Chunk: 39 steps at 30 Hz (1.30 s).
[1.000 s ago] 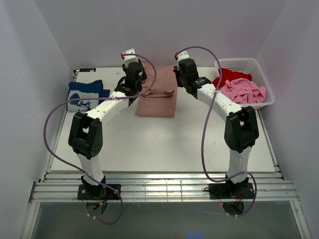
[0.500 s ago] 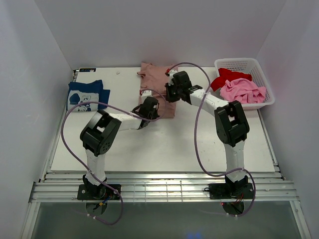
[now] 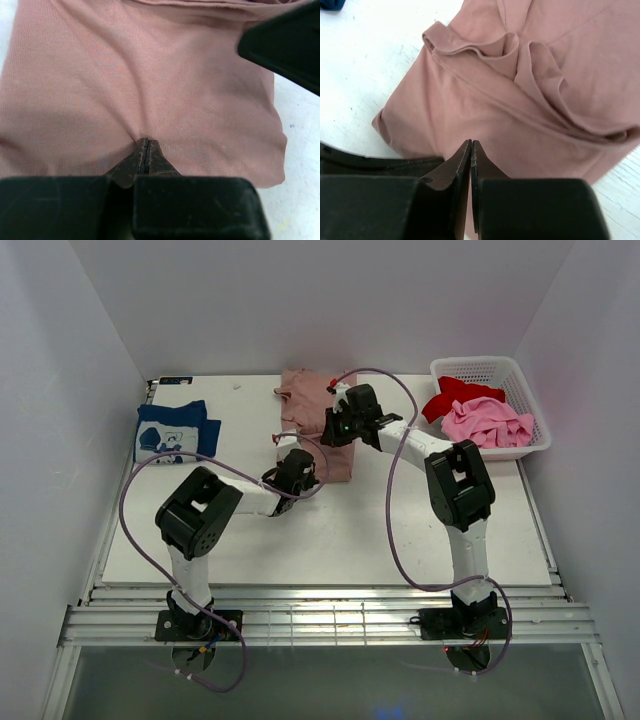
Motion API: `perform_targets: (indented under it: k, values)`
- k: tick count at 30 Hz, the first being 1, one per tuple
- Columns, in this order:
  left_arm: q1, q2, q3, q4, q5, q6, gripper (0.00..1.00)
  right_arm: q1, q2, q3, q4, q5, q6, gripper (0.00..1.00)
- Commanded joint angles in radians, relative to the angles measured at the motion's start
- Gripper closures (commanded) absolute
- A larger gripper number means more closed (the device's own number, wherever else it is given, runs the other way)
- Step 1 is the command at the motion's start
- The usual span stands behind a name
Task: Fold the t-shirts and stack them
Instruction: Fold the tshirt
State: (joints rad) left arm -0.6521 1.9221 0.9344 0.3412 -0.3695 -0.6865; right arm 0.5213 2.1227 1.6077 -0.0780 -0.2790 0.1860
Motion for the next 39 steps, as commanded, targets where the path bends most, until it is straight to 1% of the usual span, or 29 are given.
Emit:
perform_targets:
  k: [1, 9, 24, 31, 32, 35, 36, 37, 39]
  values:
    - [-0.041, -0.014, -0.11, -0.145, 0.017, -0.039, 1.0, 0.003, 0.055, 0.032, 0.038, -0.063, 0.038, 0.92]
    - [-0.078, -0.058, -0.187, -0.143, 0.003, -0.079, 1.0, 0.005, 0.115, 0.021, 0.067, -0.081, 0.064, 0.92]
    - [-0.193, -0.14, -0.373, -0.151, 0.001, -0.189, 1.0, 0.002, 0.129, 0.066, 0.061, -0.061, 0.056, 0.92]
    - [-0.317, -0.167, -0.431, -0.231, -0.042, -0.275, 1.0, 0.003, 0.14, 0.08, 0.066, -0.068, 0.078, 0.92]
    - [-0.331, -0.167, -0.448, -0.234, -0.045, -0.287, 1.0, 0.003, 0.141, 0.078, 0.095, -0.071, 0.085, 0.92]
    - [-0.374, -0.172, -0.459, -0.263, -0.06, -0.332, 1.0, 0.002, 0.131, 0.075, 0.103, -0.074, 0.093, 0.92]
    - [-0.406, -0.182, -0.432, -0.299, -0.095, -0.34, 1.0, 0.003, 0.094, 0.061, 0.103, -0.068, 0.086, 0.92]
    - [-0.406, -0.183, -0.431, -0.32, -0.095, -0.338, 1.0, 0.003, 0.094, 0.052, 0.103, -0.059, 0.086, 0.92]
    - [-0.417, -0.192, -0.379, -0.37, -0.146, -0.331, 1.0, 0.005, 0.022, 0.026, 0.098, -0.031, 0.066, 0.92]
